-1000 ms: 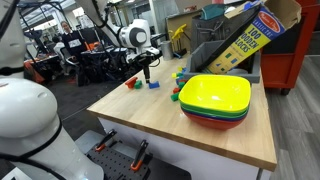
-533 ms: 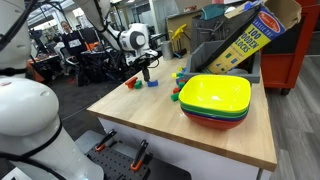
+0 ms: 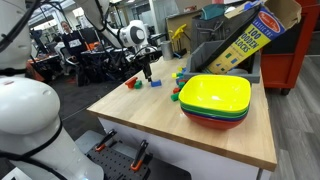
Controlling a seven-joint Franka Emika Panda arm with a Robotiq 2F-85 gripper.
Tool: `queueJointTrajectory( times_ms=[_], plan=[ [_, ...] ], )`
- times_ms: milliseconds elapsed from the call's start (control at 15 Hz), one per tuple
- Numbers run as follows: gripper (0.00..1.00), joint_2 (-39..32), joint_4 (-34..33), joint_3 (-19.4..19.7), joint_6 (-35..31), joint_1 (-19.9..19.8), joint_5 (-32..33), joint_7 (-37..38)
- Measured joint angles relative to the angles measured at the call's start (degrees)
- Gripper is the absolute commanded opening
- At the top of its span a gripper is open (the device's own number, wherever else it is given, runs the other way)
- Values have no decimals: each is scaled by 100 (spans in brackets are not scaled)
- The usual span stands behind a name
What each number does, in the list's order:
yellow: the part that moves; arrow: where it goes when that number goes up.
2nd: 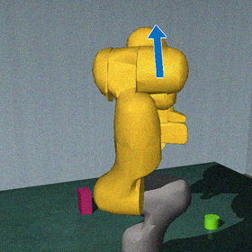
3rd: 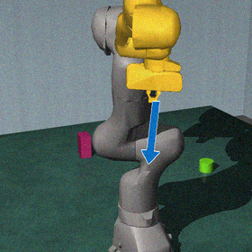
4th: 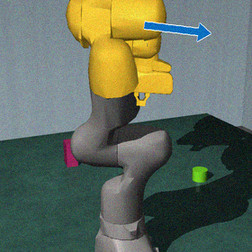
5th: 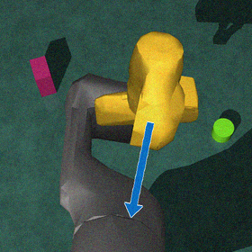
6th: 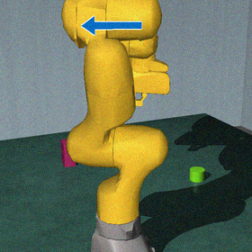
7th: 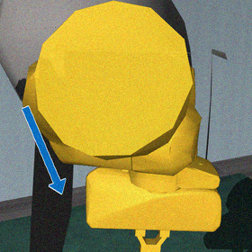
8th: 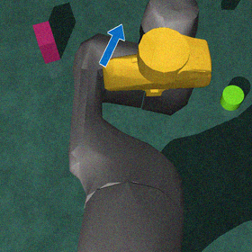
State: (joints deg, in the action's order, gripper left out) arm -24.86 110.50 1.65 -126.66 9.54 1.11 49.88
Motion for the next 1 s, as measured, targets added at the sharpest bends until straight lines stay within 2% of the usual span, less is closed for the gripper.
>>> queueJointTrajectory(
  times_ms=[400,467,533,1000],
  plan=[
    [100,29,-264,-2,356,141,116,9],
    [90,18,-280,-2,365,154,116,9],
    [73,7,-289,-2,370,160,116,9],
    [19,8,-340,181,417,149,392,334]
  ],
)
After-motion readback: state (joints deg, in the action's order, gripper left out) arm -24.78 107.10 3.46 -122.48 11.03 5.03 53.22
